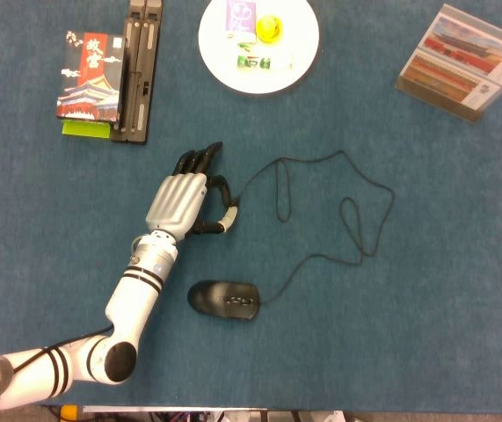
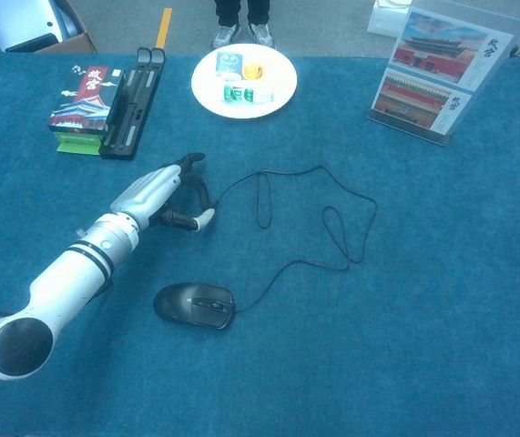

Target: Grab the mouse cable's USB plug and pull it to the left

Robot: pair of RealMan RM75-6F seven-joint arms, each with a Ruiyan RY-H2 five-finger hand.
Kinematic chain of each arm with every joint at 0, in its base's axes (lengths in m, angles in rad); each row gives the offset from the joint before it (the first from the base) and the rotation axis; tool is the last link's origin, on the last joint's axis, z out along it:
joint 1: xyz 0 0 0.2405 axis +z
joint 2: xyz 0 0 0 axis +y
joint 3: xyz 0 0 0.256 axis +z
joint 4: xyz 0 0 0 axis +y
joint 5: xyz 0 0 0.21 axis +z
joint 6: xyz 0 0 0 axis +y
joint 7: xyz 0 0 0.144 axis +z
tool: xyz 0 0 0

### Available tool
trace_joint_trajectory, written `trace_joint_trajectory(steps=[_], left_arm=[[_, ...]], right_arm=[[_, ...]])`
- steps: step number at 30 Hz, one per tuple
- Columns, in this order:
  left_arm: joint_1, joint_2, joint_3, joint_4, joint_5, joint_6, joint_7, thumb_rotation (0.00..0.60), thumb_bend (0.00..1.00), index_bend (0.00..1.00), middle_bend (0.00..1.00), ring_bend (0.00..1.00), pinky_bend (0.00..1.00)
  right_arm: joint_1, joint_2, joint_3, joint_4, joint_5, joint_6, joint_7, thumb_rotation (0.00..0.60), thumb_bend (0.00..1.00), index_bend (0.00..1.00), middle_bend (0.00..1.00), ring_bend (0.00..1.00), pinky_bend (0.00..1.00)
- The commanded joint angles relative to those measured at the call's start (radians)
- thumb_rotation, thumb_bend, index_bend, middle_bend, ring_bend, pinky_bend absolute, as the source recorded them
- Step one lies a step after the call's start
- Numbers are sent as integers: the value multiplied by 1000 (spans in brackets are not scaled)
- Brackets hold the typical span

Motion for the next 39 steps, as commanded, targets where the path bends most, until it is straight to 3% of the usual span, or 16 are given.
trace_joint_trajectory(steps=[1, 8, 23, 29, 33, 39], left_arm=[[5, 9, 3, -16, 12, 11, -6, 483, 429, 562, 0, 0, 0], [28, 66, 9, -105, 79, 85, -28, 502, 429, 562, 0, 0, 0], [122, 312, 49, -443, 284, 277, -169, 540, 429, 567, 0, 0, 0], [160, 436, 103, -556, 402, 334, -292, 560, 429, 575, 0, 0, 0], [196, 521, 166, -605, 501, 387, -383, 577, 429, 577, 0, 0, 0], [265, 547, 265, -603, 631, 487, -421, 592, 429, 581, 0, 0, 0]], right_arm=[[-1, -1, 0, 1, 0, 1, 1, 600, 0, 285, 163, 26, 109], [-10, -2, 3, 6, 0, 15, 17, 600, 0, 285, 163, 26, 109], [-25, -20, -9, 8, -18, 38, 31, 600, 0, 285, 163, 26, 109], [-31, -25, -18, 3, -28, 43, 37, 600, 0, 285, 163, 26, 108], [-35, -28, -20, 3, -30, 45, 43, 600, 0, 285, 163, 26, 109], [-37, -35, -23, 5, -29, 41, 47, 600, 0, 285, 163, 26, 108]])
